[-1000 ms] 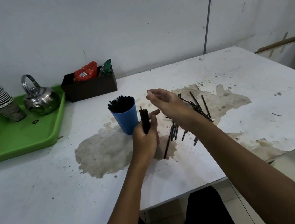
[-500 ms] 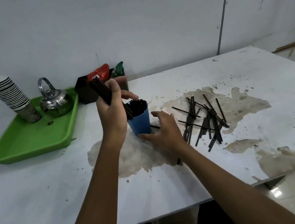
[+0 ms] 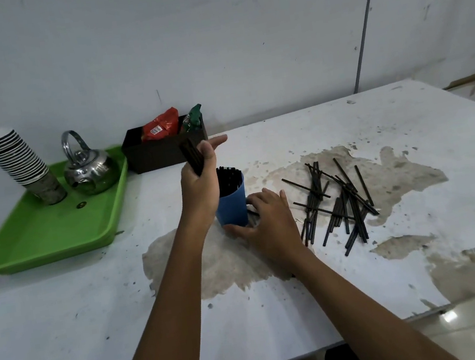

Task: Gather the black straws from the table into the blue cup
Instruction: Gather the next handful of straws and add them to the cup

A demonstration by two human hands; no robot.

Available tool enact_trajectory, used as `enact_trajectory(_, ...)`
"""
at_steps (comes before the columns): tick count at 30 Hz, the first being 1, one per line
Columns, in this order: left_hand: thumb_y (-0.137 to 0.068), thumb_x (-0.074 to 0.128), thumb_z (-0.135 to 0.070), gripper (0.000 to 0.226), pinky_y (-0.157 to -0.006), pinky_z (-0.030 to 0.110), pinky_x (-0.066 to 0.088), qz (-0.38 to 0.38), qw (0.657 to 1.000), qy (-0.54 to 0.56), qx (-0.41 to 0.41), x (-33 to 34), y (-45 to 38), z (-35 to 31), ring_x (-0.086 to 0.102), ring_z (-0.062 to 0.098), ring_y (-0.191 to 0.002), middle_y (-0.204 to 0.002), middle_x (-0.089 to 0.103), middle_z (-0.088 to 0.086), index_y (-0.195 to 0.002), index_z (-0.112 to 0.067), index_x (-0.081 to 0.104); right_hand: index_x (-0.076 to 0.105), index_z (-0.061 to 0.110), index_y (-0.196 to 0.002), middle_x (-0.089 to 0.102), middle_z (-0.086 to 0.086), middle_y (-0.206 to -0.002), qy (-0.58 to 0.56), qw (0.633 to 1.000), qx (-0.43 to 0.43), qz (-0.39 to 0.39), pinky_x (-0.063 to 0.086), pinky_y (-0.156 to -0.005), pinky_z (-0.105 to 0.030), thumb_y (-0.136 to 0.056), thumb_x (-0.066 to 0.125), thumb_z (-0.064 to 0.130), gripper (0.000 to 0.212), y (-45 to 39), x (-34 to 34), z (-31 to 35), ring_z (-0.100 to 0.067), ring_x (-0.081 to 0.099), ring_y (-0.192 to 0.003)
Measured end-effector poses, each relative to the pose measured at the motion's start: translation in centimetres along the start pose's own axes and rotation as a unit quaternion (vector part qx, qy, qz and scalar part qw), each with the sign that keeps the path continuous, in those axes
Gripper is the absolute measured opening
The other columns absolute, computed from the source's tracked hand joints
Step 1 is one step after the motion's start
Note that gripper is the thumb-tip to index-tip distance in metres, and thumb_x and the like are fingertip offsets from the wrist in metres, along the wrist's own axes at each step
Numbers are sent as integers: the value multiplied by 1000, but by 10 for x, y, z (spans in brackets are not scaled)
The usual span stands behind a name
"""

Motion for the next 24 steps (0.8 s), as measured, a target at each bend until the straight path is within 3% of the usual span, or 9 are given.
enact_trajectory(2,-97,33,-62,36,-112,39,28,7,998,-61,-11,-1,1,9,50,-15,-112,-113,63,-27,-110,-55,65,65,21,-109,53,14,-98,-8,1000,1,0,14,-120,-37,-74,70,63,56,1,1,-1,-8,48,-104)
enact_trajectory(4,-94,35,-65,31,-117,62,8,1,991,-133,-27,-3,2,14,37,7,-137,-135,55,-19,-114,-65,58,65,21,-109,54,14,-99,-14,1000,2,2,17,-119,-39,-72,70,65,57,0,1,-2,-8,49,-104)
enact_trajectory(5,-95,39,-61,29,-116,63,-1,-3,985,-165,-42,-4,3,13,27,15,-144,-143,48,-13,-119,-63,55,65,22,-108,53,14,-98,-15,1000,2,4,18,-118,-39,-72,70,66,57,0,2,-2,-8,48,-104)
enact_trajectory(8,-94,50,-56,45,-114,62,-9,27,972,-220,-72,-7,8,15,1,20,-148,-154,32,-8,-138,-57,40,64,24,-108,52,15,-98,-19,1000,7,9,20,-118,-41,-70,68,68,59,-1,3,-3,-7,48,-103)
enact_trajectory(11,-80,59,-70,74,-117,62,1,31,965,-250,-77,-12,7,16,6,22,-148,-153,36,-9,-146,-51,31,64,26,-108,53,15,-99,-16,1000,9,9,22,-116,-42,-69,66,71,60,-1,4,-5,-6,47,-101)
enact_trajectory(14,-73,55,-81,93,-116,61,4,28,961,-260,-86,-15,7,14,10,24,-148,-154,36,-6,-151,-41,26,65,25,-108,57,12,-102,-15,1000,13,13,23,-116,-43,-68,68,71,61,-2,4,-6,-8,48,-103)
enact_trajectory(20,-71,20,-90,93,-117,62,9,15,977,-183,-110,-22,5,14,20,27,-148,-155,37,0,-150,-43,27,67,25,-110,63,8,-108,18,999,28,42,24,-114,-45,-64,61,78,71,-8,3,-7,-13,51,-110)
enact_trajectory(24,-76,23,-82,87,-120,45,15,4,992,-74,-97,-25,3,10,26,18,-146,-155,38,-4,-152,-39,28,66,24,-115,64,6,-115,56,996,36,66,17,-117,-44,-67,64,77,72,-11,3,-6,-14,50,-116)
Point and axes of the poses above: each hand's wrist, its own y-axis away from the middle knuckle, its own x-axis out of the palm, z = x × y, the point moved 3 cm from there along -y, towards the middle knuckle
